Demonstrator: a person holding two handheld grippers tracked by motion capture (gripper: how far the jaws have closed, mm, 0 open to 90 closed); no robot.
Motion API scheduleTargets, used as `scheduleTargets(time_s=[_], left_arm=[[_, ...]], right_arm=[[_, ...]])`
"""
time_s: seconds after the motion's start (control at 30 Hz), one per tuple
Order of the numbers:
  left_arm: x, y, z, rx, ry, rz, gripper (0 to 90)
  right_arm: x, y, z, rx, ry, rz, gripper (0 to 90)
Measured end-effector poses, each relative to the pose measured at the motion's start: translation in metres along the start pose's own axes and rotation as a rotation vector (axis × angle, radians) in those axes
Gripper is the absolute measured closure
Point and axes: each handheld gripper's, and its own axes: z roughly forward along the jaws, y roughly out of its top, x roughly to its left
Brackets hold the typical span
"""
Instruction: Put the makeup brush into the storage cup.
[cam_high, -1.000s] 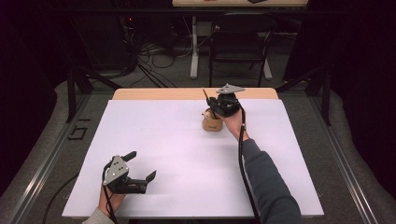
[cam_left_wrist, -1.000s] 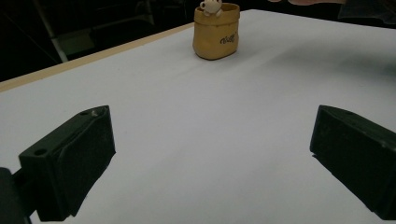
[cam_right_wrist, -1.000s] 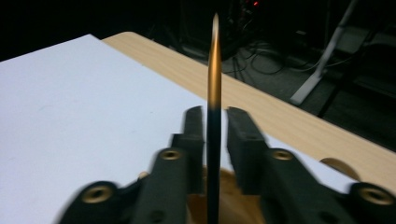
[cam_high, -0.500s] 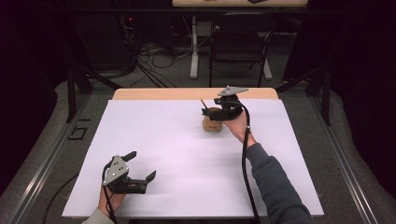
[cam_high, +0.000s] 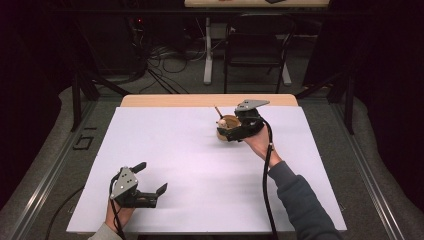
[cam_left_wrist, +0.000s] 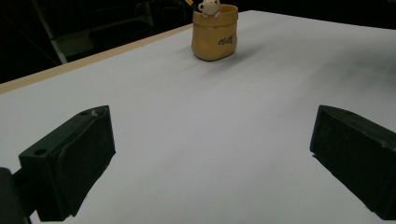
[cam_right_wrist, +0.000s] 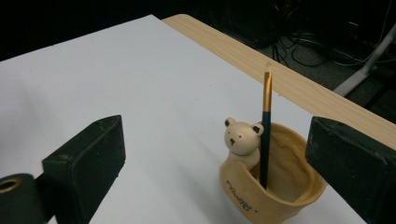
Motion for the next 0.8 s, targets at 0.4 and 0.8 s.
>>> scheduleTargets(time_s=[0.4,0.8], left_arm=[[0.0,0.0,0.0,0.006,0.006,-0.001,0.2],[0.0,0.0,0.0,0.012,0.008,0.002,0.7]], right_arm=[[0.019,-0.023,-0.024,-0.024,0.015,-0.03,1.2],[0.033,-0.036,-0.058,-0.119,-0.016,-0.048,1.8]])
